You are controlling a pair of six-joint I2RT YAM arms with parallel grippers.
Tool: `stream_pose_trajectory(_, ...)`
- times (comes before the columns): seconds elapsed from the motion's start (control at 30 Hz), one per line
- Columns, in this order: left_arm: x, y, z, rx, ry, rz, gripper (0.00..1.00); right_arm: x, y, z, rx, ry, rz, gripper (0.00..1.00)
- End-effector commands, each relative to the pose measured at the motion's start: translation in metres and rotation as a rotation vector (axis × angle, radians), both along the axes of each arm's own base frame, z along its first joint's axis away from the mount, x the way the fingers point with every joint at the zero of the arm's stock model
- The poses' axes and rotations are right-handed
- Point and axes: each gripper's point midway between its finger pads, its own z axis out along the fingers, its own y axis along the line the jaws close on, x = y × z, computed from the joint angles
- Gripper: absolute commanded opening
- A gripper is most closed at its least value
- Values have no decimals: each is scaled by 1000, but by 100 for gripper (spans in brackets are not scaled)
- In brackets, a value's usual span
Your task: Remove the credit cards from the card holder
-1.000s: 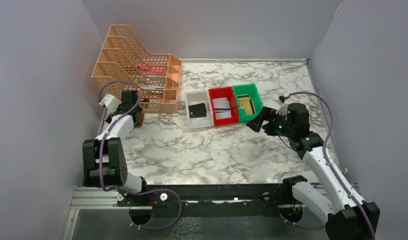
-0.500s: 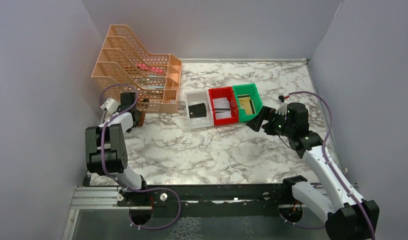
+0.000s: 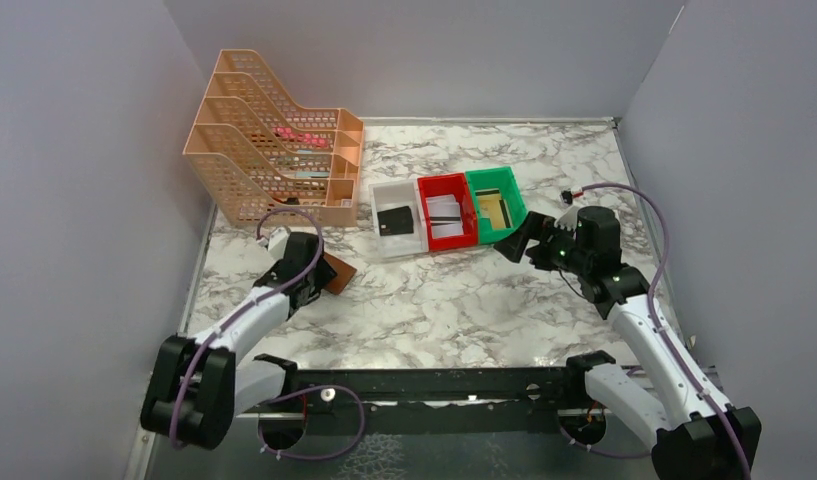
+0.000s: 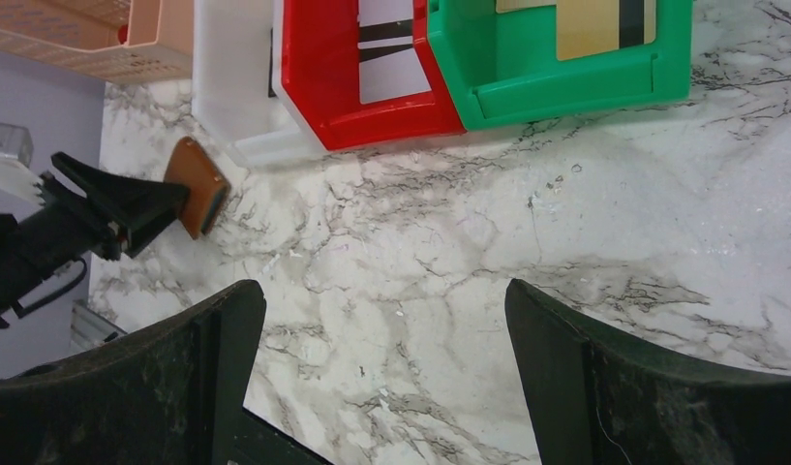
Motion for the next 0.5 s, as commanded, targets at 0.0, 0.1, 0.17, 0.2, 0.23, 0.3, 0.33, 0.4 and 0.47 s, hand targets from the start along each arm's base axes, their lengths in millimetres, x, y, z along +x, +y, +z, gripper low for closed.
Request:
stream_pose_trajectory(0.0, -49, -44, -8, -128, 15, -144, 57, -2, -1, 17, 27, -37, -21, 99)
stream_pose_trajectory(0.1, -66, -55, -9, -165, 0, -234, 58, -6, 5, 21, 61, -46, 2, 99)
stream_pose_trajectory(0.17, -73, -63, -9, -195, -7, -284, 58, -8, 9, 21, 86, -42, 16, 99)
stream_pose_trajectory(0.2, -75, -68, -7, -213, -12, -311, 58, -8, 11, 22, 97, -40, 22, 99)
stream_pose_trajectory(0.23, -77, -74, -4, -224, -18, -338, 58, -10, 13, 22, 108, -36, 32, 99)
stream_pose_trajectory(0.3, -79, -82, 4, -226, -40, -392, 60, -12, 18, 22, 128, -27, 56, 99)
stream_pose_trajectory(0.33, -79, -83, 9, -221, -52, -400, 63, -12, 20, 21, 138, -25, 70, 99)
stream_pose_trajectory(0.4, -75, -78, 23, -192, -93, -388, 68, -14, 24, 17, 151, -23, 93, 99)
stream_pose_trajectory(0.47, -68, -68, 41, -140, -142, -362, 75, -14, 24, 12, 144, -9, 96, 99)
